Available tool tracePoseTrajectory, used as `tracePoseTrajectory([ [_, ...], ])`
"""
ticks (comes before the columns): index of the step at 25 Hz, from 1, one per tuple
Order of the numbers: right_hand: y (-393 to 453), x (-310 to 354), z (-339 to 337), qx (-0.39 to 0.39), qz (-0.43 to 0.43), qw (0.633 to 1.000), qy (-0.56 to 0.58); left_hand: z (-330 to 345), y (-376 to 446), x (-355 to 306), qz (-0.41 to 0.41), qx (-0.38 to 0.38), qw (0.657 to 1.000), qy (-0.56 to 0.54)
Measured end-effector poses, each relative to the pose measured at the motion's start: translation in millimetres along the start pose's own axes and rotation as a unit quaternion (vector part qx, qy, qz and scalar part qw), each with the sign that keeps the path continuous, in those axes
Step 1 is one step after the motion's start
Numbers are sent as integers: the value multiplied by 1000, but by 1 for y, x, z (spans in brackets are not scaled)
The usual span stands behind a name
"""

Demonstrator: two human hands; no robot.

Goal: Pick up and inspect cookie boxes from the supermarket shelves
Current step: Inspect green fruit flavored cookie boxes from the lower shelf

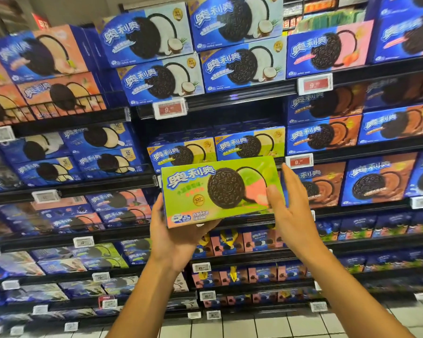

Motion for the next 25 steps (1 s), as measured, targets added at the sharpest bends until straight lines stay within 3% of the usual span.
tracePoseTrajectory([
  [3, 0, -11, 1, 84, 66, 983, 149, -4, 3, 3, -9, 14, 1000, -11],
  [6, -6, -12, 3, 103, 70, 972, 201, -13, 4, 9, -16, 4, 1000, -10],
  [10, -14, -6, 3, 101, 51, 973, 200, -28, 8, 10, -18, -37, 999, 0],
  [25, -21, 0, 4, 88, 48, 982, 161, -25, 0, 0, 4, -62, 998, 25],
])
Point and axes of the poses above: each hand's wrist, its own y-axis towards the middle knuckle, its own z-axis out of the palm, x = y × z, the point moved 3 cm from there along y, towards the middle knuckle, and after that the axes turned 10 degrees about z, right-handed, at the moved point
